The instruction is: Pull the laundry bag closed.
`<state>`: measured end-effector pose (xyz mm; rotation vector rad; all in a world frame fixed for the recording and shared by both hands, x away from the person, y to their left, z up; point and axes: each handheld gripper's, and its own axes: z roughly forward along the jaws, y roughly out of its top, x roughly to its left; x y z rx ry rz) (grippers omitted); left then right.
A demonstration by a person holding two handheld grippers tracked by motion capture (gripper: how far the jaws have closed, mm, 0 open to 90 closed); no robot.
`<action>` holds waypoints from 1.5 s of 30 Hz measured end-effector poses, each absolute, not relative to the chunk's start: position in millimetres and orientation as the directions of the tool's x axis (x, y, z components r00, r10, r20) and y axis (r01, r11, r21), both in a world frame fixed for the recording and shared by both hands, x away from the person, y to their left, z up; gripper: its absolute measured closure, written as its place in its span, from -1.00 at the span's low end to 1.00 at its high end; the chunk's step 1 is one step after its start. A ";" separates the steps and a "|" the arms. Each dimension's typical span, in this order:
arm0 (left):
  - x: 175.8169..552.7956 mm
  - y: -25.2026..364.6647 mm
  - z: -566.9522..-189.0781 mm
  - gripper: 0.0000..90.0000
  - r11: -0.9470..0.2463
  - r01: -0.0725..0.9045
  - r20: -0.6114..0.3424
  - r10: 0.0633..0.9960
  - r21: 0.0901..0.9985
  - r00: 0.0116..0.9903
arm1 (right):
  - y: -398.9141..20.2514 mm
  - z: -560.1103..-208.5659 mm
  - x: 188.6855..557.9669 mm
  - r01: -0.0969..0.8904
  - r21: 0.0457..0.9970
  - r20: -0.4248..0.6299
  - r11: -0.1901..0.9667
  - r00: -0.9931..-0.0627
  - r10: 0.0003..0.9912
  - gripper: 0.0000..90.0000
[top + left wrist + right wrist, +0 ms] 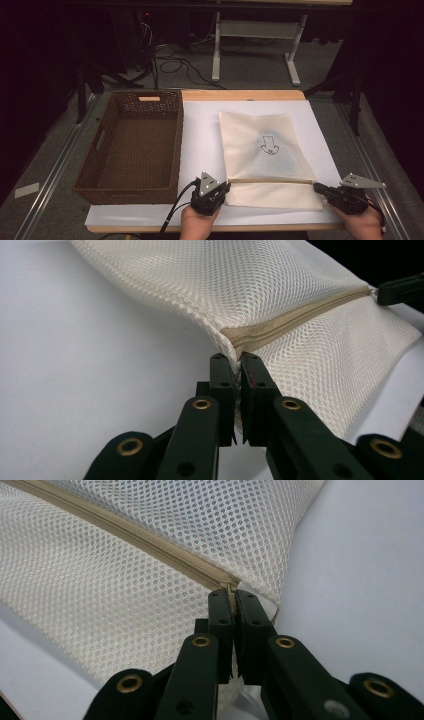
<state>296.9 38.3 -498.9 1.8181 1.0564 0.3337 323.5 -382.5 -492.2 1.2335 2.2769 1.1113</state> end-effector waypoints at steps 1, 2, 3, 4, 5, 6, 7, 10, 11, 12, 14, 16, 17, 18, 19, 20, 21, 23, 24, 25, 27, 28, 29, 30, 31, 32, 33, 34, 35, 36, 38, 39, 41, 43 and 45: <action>297.6 38.4 -500.2 0.90 -0.151 0.526 -0.225 0.781 0.837 0.582 | -382.2 -492.5 323.0 0.568 0.756 0.080 0.325 -0.573 0.816 0.95; 298.2 39.2 -501.6 0.90 -0.151 0.537 -0.232 0.782 0.830 0.578 | -381.6 -492.6 322.9 0.566 0.756 0.076 0.328 -0.574 0.815 0.95; 298.9 40.0 -503.2 0.90 -0.153 0.548 -0.239 0.782 0.822 0.576 | -380.9 -492.5 323.0 0.564 0.755 0.070 0.335 -0.577 0.814 0.95; 299.7 40.2 -504.9 0.90 -0.159 0.561 -0.242 0.782 0.812 0.574 | -380.0 -492.9 323.0 0.564 0.753 0.068 0.340 -0.580 0.812 0.95; 299.9 39.2 -507.0 0.90 -0.168 0.572 -0.242 0.786 0.802 0.569 | -379.2 -493.8 323.2 0.565 0.751 0.068 0.342 -0.582 0.810 0.95; 300.1 38.4 -508.3 0.90 -0.187 0.576 -0.230 0.787 0.796 0.573 | -378.9 -495.1 323.8 0.572 0.742 0.069 0.350 -0.584 0.809 0.95; 300.3 36.9 -511.2 0.90 -0.199 0.582 -0.223 0.790 0.788 0.571 | -378.5 -496.1 324.1 0.580 0.736 0.076 0.349 -0.583 0.809 0.95; 301.2 36.3 -517.1 0.89 -0.200 0.605 -0.234 0.794 0.771 0.561 | -377.3 -500.4 325.1 0.588 0.725 0.075 0.358 -0.584 0.808 0.95; 301.1 36.0 -518.6 0.89 -0.208 0.607 -0.228 0.796 0.767 0.561 | -376.2 -500.9 324.9 0.592 0.723 0.076 0.357 -0.582 0.810 0.95; 301.0 35.8 -519.1 0.88 -0.209 0.606 -0.227 0.795 0.767 0.562 | -375.7 -501.6 325.1 0.583 0.725 0.062 0.367 -0.586 0.808 0.94; 300.0 36.3 -519.0 0.86 -0.210 0.603 -0.222 0.797 0.770 0.561 | -375.2 -502.5 324.5 0.578 0.727 0.054 0.371 -0.587 0.808 0.92; 297.6 37.4 -516.7 0.73 -0.205 0.585 -0.209 0.802 0.784 0.560 | -375.2 -501.8 323.6 0.583 0.729 0.064 0.358 -0.579 0.813 0.84; 296.4 38.1 -514.2 0.61 -0.205 0.571 -0.193 0.806 0.795 0.559 | -375.4 -500.3 323.0 0.577 0.740 0.068 0.345 -0.574 0.816 0.77; 294.8 39.2 -510.8 0.51 -0.211 0.546 -0.164 0.814 0.810 0.557 | -375.7 -497.6 321.8 0.569 0.753 0.073 0.331 -0.571 0.818 0.71; 293.0 40.5 -506.5 0.44 -0.210 0.516 -0.135 0.823 0.830 0.552 | -375.8 -494.8 321.0 0.553 0.769 0.071 0.321 -0.573 0.817 0.63; 292.0 42.9 -500.9 0.35 -0.216 0.485 -0.103 0.829 0.848 0.550 | -375.3 -491.7 319.6 0.540 0.783 0.072 0.308 -0.570 0.818 0.56; 290.8 45.1 -495.2 0.25 -0.214 0.453 -0.075 0.839 0.866 0.539 | -374.7 -488.4 318.2 0.519 0.801 0.064 0.299 -0.571 0.819 0.48; 288.0 51.3 -484.8 0.09 -0.219 0.380 -0.014 0.851 0.899 0.525 | -373.0 -481.4 315.6 0.482 0.831 0.045 0.279 -0.557 0.829 0.29; 287.2 53.0 -482.7 -0.01 -0.223 0.363 0.005 0.857 0.905 0.515 | -372.1 -477.5 314.2 0.457 0.850 0.041 0.260 -0.550 0.834 0.17; 286.6 55.1 -480.8 -0.08 -0.225 0.352 0.020 0.865 0.908 0.502 | -372.0 -475.4 314.2 0.437 0.863 0.033 0.253 -0.549 0.835 0.08; 286.8 58.3 -478.6 -0.24 -0.225 0.357 0.020 0.868 0.907 0.496 | -369.3 -470.2 313.1 0.410 0.884 0.030 0.225 -0.530 0.847 -0.13; 287.3 58.6 -478.1 -0.27 -0.225 0.365 0.015 0.868 0.904 0.496 | -367.7 -468.1 312.8 0.389 0.894 0.018 0.223 -0.529 0.849 -0.23; 287.0 57.6 -478.1 -0.38 -0.226 0.363 0.021 0.871 0.904 0.491 | -365.3 -466.1 311.7 0.374 0.901 0.007 0.219 -0.518 0.855 -0.34; 286.9 56.8 -478.3 -0.50 -0.226 0.362 0.020 0.870 0.904 0.492 | -362.3 -464.3 311.4 0.355 0.907 -0.017 0.226 -0.506 0.863 -0.51; 287.2 55.7 -478.4 -0.60 -0.225 0.364 0.016 0.868 0.904 0.496 | -360.5 -463.2 312.1 0.347 0.911 -0.023 0.225 -0.499 0.866 -0.64; 287.8 54.9 -478.7 -0.70 -0.230 0.367 0.021 0.868 0.901 0.495 | -358.0 -461.8 312.1 0.346 0.914 -0.015 0.210 -0.489 0.872 -0.74; 289.1 54.3 -479.1 -0.80 -0.240 0.374 0.021 0.863 0.896 0.505 | -355.8 -460.7 312.0 0.346 0.915 -0.017 0.208 -0.481 0.877 -0.85; 290.4 54.5 -479.6 -0.91 -0.242 0.382 0.015 0.860 0.892 0.510 | -353.4 -460.0 312.6 0.344 0.914 -0.025 0.213 -0.478 0.878 -0.98; 291.3 55.4 -480.0 -0.98 -0.236 0.387 0.007 0.862 0.892 0.508 | -351.0 -460.1 313.4 0.347 0.912 -0.029 0.219 -0.477 0.878 -1.00; 291.8 56.7 -480.3 -1.00 -0.225 0.387 -0.003 0.863 0.894 0.506 | -349.3 -460.6 313.7 0.353 0.908 -0.032 0.226 -0.479 0.877 -1.00; 292.6 59.0 -479.4 -1.00 -0.214 0.393 -0.015 0.863 0.894 0.505 | -348.2 -461.6 313.8 0.352 0.904 -0.048 0.243 -0.480 0.876 -1.00; 292.7 59.7 -479.0 -1.00 -0.208 0.394 -0.020 0.864 0.895 0.502 | -348.5 -461.7 314.0 0.357 0.903 -0.045 0.240 -0.476 0.878 -1.00; 292.7 61.3 -478.2 -0.99 -0.196 0.399 -0.037 0.862 0.896 0.506 | -349.8 -461.9 314.1 0.364 0.902 -0.035 0.230 -0.470 0.882 -1.00; 292.3 61.4 -477.9 -0.99 -0.201 0.400 -0.033 0.862 0.894 0.506 | -351.3 -462.5 314.8 0.361 0.904 -0.035 0.229 -0.471 0.881 -1.00; 291.9 60.9 -477.8 -0.98 -0.206 0.396 -0.022 0.866 0.895 0.500 | -352.2 -462.8 314.5 0.366 0.903 -0.031 0.226 -0.469 0.883 -1.00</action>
